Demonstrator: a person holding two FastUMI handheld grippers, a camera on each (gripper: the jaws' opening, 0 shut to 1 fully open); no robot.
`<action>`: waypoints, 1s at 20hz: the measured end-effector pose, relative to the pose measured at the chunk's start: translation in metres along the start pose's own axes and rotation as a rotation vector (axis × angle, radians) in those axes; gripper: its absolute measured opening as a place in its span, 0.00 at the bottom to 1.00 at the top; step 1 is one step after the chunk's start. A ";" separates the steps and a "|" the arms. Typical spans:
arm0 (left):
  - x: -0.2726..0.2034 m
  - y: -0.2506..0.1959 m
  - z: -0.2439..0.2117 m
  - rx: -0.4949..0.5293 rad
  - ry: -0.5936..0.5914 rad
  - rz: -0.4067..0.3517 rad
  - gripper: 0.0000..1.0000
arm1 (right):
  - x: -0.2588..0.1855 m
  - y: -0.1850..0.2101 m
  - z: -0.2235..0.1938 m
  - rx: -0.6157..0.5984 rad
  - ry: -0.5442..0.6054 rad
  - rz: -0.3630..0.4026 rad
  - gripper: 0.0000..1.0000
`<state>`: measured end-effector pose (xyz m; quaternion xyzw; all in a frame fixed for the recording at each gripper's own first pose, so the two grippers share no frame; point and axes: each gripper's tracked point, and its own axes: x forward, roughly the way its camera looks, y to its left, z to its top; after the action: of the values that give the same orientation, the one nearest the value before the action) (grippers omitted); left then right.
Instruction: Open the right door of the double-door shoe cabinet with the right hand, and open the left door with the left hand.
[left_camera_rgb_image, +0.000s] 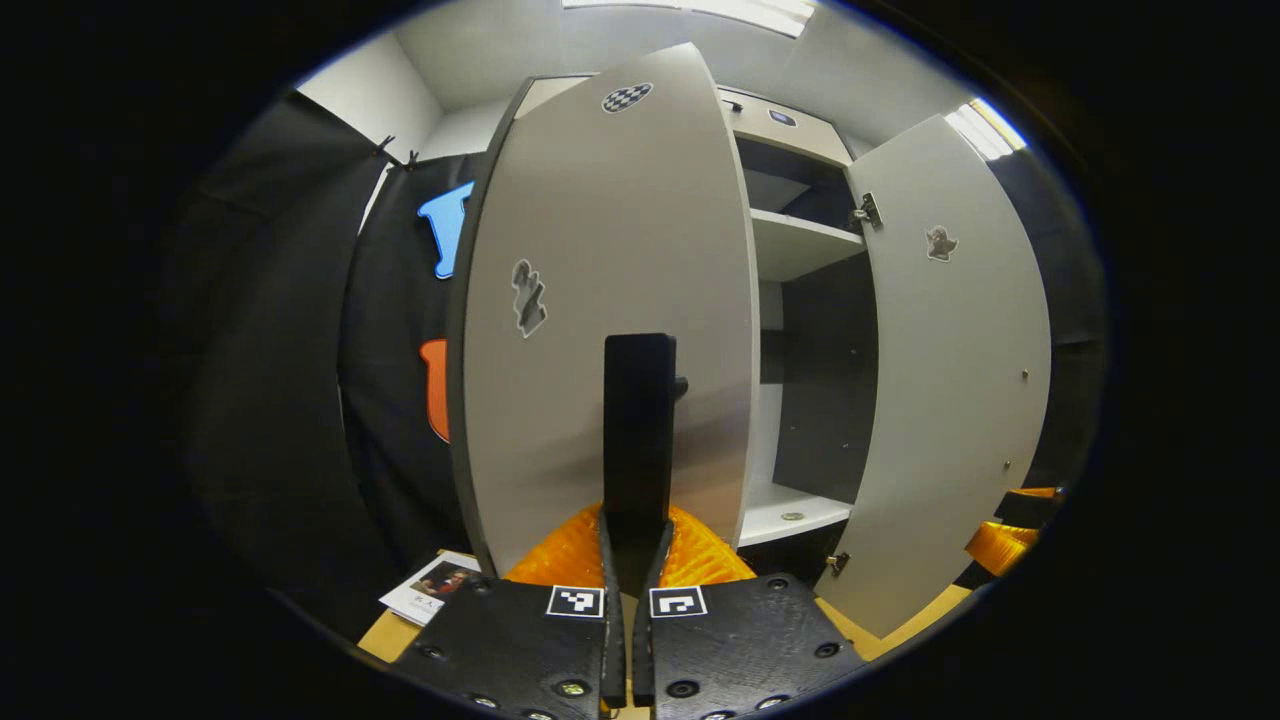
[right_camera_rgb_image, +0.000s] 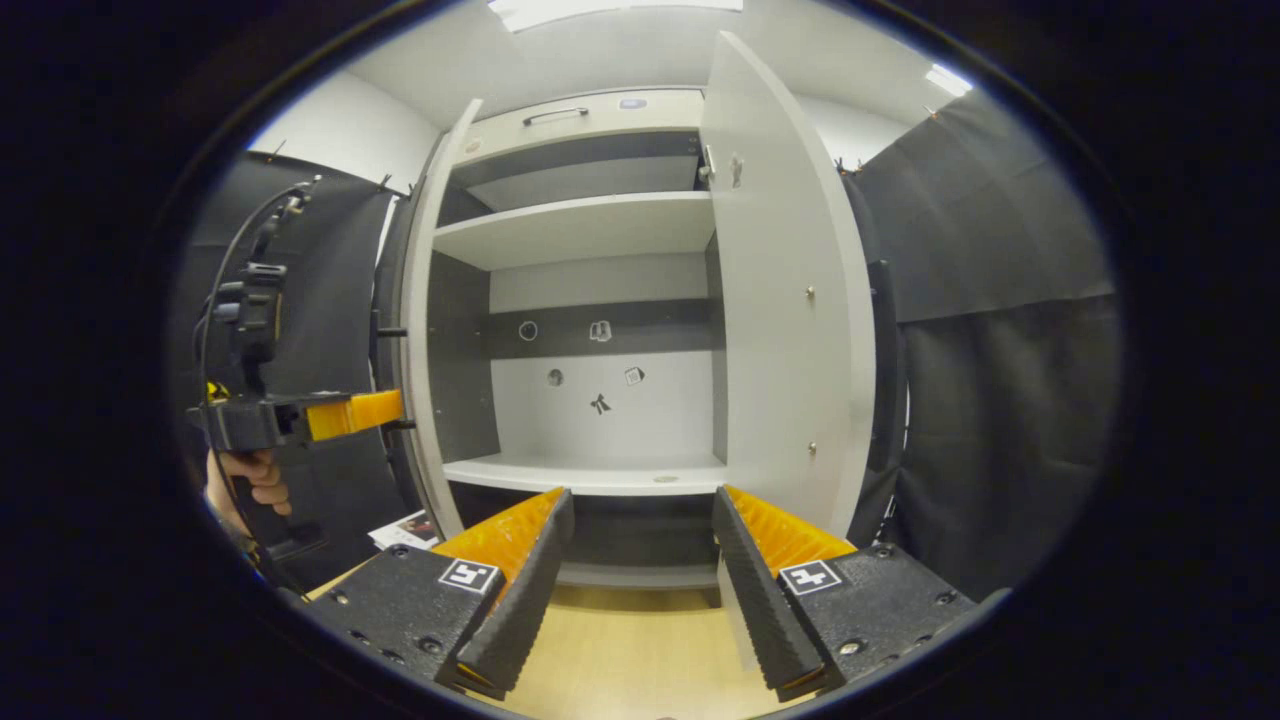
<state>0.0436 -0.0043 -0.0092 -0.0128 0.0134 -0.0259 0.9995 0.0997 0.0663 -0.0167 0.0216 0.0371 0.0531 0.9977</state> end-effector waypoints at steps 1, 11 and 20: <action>-0.007 0.009 0.000 0.000 -0.005 0.012 0.02 | 0.000 0.001 -0.001 0.000 -0.001 -0.004 0.88; -0.042 0.069 0.001 -0.002 -0.009 0.103 0.01 | 0.011 0.003 -0.010 0.024 0.008 -0.025 0.87; -0.063 0.147 0.002 -0.014 -0.022 0.214 0.00 | 0.021 -0.001 -0.011 0.017 0.009 -0.037 0.89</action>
<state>-0.0116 0.1461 -0.0097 -0.0186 0.0040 0.0812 0.9965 0.1202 0.0685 -0.0295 0.0292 0.0424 0.0344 0.9981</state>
